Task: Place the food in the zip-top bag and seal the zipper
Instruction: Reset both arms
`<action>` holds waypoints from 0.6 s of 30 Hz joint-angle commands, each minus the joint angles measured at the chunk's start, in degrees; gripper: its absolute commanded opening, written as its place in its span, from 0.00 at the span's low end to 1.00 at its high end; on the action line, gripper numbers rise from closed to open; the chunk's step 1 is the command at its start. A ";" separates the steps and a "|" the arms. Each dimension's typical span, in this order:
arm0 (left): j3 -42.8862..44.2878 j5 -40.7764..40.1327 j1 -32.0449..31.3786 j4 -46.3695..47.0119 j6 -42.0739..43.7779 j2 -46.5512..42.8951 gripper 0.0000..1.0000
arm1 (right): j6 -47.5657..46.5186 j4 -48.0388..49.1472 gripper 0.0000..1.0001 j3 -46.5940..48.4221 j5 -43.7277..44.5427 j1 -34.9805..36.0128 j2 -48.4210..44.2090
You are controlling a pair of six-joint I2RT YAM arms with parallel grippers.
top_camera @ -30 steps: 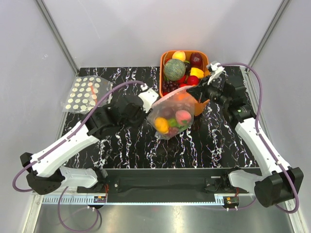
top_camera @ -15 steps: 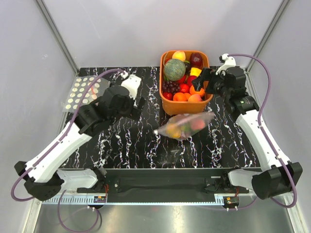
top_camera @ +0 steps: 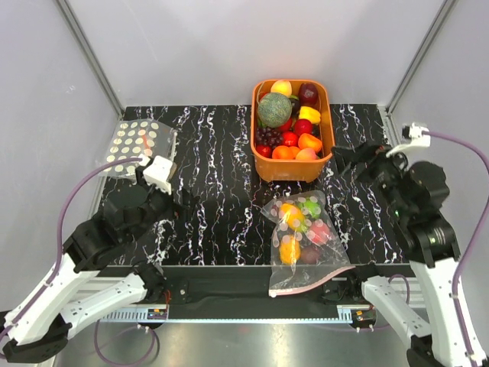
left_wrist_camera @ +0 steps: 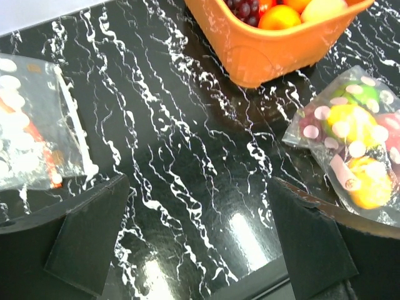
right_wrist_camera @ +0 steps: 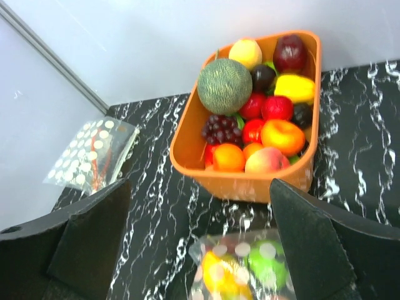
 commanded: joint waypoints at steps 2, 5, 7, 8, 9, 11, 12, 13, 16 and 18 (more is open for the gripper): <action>-6.26 0.73 -0.02 3.84 -1.57 -5.35 0.99 | 2.42 -6.63 1.00 -5.90 1.78 -0.20 -4.87; -11.10 0.73 -0.02 4.80 -2.01 -10.09 0.99 | 3.38 -9.09 1.00 -8.37 2.13 -0.20 -9.01; -15.21 0.90 0.07 5.42 -2.36 -12.65 0.99 | 3.83 -11.03 1.00 -9.25 2.13 -0.20 -11.29; -15.94 1.86 -0.02 5.68 -2.71 -15.10 0.99 | 4.52 -11.56 1.00 -10.21 2.04 -0.11 -11.91; -15.95 2.57 -0.02 5.34 -2.37 -16.00 0.99 | 4.71 -12.52 1.00 -10.66 2.13 -0.20 -13.13; -16.03 1.35 -0.02 4.72 -2.71 -18.45 0.99 | 5.06 -13.23 0.99 -11.97 1.69 -0.20 -14.20; -16.82 0.82 -0.02 5.59 -2.37 -19.16 0.99 | 5.15 -13.84 1.00 -12.42 1.60 -0.20 -14.98; -17.43 0.47 -0.02 5.94 -2.19 -19.87 0.99 | 5.15 -14.11 1.00 -12.77 1.52 -0.11 -15.51; -18.23 2.21 0.07 6.12 -1.92 -20.05 0.99 | 5.15 -14.90 1.00 -14.26 1.86 -0.20 -16.75; -18.49 2.83 0.07 6.30 -1.66 -19.00 0.99 | 5.23 -14.99 1.00 -15.23 2.04 -0.11 -17.19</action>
